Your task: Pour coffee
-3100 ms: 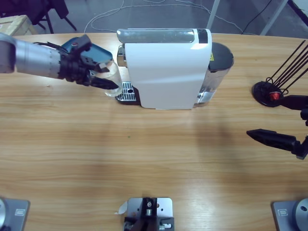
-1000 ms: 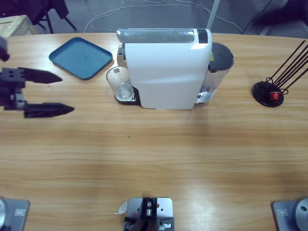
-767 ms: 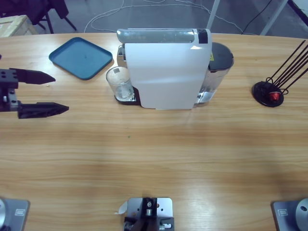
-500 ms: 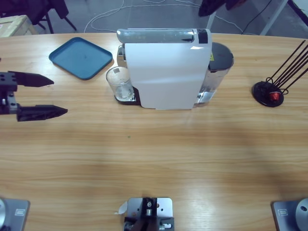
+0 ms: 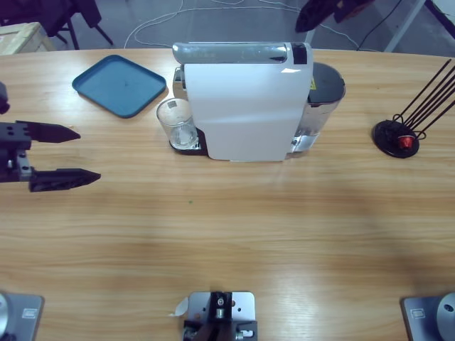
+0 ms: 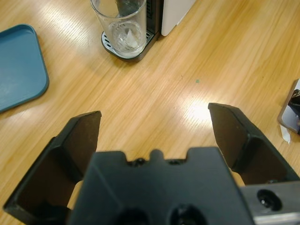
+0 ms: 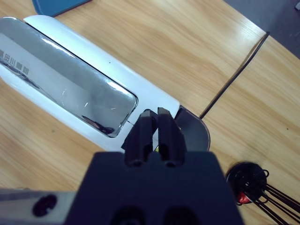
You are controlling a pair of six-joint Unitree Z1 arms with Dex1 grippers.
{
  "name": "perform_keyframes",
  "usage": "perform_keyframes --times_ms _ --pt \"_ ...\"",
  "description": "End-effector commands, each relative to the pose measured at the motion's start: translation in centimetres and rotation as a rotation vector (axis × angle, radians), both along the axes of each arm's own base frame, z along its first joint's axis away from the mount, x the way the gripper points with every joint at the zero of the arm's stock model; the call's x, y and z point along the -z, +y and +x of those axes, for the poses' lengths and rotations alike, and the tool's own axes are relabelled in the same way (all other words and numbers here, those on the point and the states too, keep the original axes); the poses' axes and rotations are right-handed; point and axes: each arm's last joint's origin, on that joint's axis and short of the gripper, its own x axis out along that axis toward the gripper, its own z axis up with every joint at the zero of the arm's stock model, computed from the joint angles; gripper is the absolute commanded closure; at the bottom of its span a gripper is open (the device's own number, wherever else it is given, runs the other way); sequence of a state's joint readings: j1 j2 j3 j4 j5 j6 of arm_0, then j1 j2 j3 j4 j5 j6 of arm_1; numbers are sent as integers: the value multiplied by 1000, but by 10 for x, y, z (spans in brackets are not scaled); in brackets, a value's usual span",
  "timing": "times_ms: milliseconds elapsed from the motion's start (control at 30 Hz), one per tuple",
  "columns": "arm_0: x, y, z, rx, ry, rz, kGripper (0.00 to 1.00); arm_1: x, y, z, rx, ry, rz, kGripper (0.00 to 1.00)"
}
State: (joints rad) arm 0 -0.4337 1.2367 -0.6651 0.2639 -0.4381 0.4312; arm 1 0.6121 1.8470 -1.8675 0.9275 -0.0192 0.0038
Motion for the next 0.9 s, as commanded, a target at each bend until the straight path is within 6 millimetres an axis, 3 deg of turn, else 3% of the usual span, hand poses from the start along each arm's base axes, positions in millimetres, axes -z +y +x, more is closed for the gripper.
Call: perform_keyframes --times_ms 33,767,900 --pt "8 5 -8 -25 28 15 0 33 0 11 22 73 -92 1000" --pt "10 6 -7 -41 21 31 0 50 4 6 -7 137 -124 1000" --pt "11 6 -8 -42 22 32 0 29 1 -2 -21 84 -85 1000"
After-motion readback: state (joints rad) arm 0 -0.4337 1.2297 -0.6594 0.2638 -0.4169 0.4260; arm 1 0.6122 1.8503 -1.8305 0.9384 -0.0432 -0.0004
